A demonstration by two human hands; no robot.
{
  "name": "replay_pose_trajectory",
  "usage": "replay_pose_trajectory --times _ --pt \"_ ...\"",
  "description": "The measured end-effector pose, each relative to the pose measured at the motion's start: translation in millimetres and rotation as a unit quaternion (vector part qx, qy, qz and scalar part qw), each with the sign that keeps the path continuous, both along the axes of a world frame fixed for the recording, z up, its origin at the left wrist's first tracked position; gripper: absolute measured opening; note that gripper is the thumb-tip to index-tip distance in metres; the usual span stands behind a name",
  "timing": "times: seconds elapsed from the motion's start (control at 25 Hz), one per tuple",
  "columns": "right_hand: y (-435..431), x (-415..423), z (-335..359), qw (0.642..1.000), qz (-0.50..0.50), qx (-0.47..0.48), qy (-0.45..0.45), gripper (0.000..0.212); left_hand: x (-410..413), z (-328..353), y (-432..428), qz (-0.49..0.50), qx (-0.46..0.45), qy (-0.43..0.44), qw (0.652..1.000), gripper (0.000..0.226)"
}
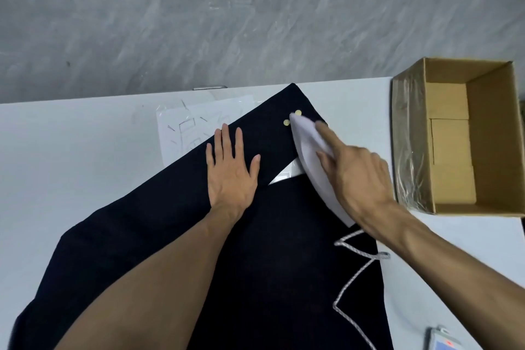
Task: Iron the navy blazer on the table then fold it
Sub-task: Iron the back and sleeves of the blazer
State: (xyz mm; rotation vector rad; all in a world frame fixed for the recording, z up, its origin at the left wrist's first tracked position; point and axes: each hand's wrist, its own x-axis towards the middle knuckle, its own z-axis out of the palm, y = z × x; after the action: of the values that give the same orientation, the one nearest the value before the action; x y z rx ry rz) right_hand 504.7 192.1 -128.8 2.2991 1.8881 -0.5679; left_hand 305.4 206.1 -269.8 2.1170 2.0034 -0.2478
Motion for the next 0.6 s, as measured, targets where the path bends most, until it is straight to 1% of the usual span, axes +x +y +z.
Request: replay_pose_trajectory --times 0.12,0.24,0.4,0.6 --pt "-14 -5 -5 0.998 0.040 -0.051 -0.005 0.050 -1 3 0 -0.002 -0.013 -0.008 1.000 0.068" --pt "-15 -8 -19 0.996 0.060 -0.048 -0.034 0.051 -2 3 0 0.002 -0.006 -0.018 1.000 0.067" --pt "-19 0 -25 0.997 0.031 -0.046 -0.045 0.050 -1 3 0 0.000 -0.006 -0.012 1.000 0.068" --pt "-15 14 -31 0.999 -0.013 -0.018 -0.044 0.049 -1 2 -1 0.004 0.001 -0.024 1.000 0.068"
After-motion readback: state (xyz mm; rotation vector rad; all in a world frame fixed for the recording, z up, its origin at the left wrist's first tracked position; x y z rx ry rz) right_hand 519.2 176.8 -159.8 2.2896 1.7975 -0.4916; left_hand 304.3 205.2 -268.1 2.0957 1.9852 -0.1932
